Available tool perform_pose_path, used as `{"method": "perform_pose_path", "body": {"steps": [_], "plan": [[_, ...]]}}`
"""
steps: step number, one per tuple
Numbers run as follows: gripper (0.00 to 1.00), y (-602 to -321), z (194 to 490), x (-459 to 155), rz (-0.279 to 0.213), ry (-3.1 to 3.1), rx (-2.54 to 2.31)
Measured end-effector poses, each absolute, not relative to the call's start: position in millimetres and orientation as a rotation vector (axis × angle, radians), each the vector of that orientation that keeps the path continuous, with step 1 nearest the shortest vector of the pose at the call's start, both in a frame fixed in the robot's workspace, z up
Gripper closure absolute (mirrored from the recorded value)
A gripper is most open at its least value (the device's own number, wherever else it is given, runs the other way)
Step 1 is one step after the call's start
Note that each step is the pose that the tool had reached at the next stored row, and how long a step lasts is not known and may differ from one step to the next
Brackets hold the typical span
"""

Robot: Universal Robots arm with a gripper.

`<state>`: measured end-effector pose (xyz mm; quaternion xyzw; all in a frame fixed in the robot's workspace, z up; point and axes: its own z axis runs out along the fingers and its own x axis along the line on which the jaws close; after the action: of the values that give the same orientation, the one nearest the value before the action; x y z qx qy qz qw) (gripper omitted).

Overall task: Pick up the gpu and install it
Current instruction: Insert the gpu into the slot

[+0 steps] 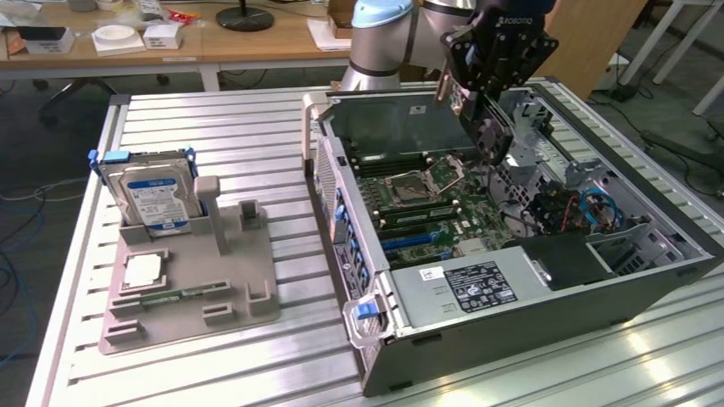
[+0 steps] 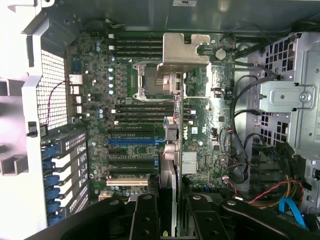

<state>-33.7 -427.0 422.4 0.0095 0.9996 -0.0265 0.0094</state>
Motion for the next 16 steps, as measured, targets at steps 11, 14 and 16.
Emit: {"method": "perform_pose_path", "body": {"steps": [11,14,16], "plan": [[0.74,-427.0,422.4,-33.8,-0.081,3.118,-0.096],[0.74,-427.2,422.4,-33.8,-0.081,3.117,-0.117],[0.74,-427.3,422.4,-33.8,-0.081,3.116,-0.134]]}}
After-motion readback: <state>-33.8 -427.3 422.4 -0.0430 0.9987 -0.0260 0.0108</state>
